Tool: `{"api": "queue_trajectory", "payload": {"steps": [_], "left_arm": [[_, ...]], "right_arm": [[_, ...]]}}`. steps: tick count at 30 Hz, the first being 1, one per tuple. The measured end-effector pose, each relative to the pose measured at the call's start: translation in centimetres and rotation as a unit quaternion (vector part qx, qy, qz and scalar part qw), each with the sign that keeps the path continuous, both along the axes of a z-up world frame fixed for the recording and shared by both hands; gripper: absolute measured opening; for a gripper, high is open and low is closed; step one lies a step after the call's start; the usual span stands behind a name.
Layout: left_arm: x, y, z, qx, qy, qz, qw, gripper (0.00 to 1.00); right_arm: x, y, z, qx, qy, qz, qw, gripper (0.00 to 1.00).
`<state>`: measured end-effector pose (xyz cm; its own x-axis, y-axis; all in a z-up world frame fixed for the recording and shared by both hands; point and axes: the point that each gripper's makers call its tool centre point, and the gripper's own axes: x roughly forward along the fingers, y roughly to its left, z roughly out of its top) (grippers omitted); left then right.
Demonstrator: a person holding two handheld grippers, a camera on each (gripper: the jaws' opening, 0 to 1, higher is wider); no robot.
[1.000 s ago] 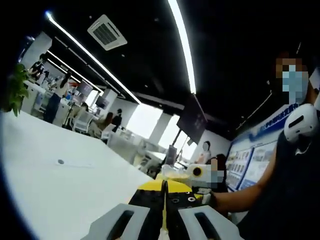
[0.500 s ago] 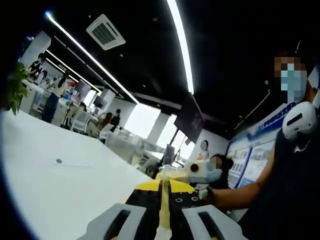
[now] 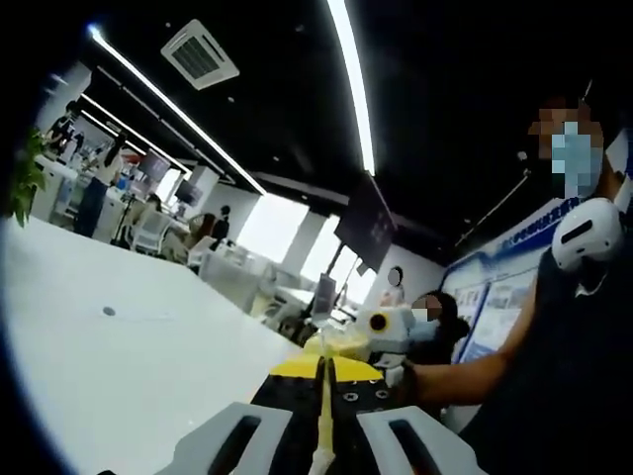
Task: Compare the silicone blocks by pressing each to a similar depth, holding the contact briefly, and releasing to observe deformation and rebound differences across the visible hardness samples.
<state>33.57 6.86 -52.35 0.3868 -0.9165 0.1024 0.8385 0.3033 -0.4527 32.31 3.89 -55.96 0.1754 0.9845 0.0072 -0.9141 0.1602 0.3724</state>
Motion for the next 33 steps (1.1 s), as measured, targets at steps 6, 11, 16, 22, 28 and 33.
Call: {"api": "queue_trajectory", "payload": {"steps": [6, 11, 16, 22, 28, 33], "left_arm": [[0.02, -0.14, -0.19, 0.009, -0.006, 0.007, 0.9999, 0.0], [0.17, -0.18, -0.1, 0.006, -0.012, 0.009, 0.9999, 0.0], [0.41, -0.26, -0.28, 0.012, -0.012, 0.017, 0.9997, 0.0], [0.09, -0.19, -0.59, 0.001, 0.041, 0.003, 0.9992, 0.0], [-0.07, -0.31, -0.39, 0.025, -0.005, 0.014, 0.9996, 0.0], [0.07, -0.18, -0.5, 0.026, 0.0, 0.018, 0.9995, 0.0]], "right_arm": [[0.06, -0.13, -0.17, -0.007, -0.005, -0.001, 1.0, 0.04], [0.31, -0.2, -0.07, -0.007, -0.007, -0.004, 0.9999, 0.04], [0.48, -0.19, -0.17, -0.012, -0.009, -0.008, 0.9999, 0.03], [0.1, -0.08, -0.39, -0.014, -0.002, -0.001, 0.9999, 0.02], [0.13, -0.13, -0.34, -0.016, -0.001, -0.001, 0.9999, 0.02], [0.12, -0.05, -0.32, -0.023, -0.003, 0.0, 0.9997, 0.02]]}}
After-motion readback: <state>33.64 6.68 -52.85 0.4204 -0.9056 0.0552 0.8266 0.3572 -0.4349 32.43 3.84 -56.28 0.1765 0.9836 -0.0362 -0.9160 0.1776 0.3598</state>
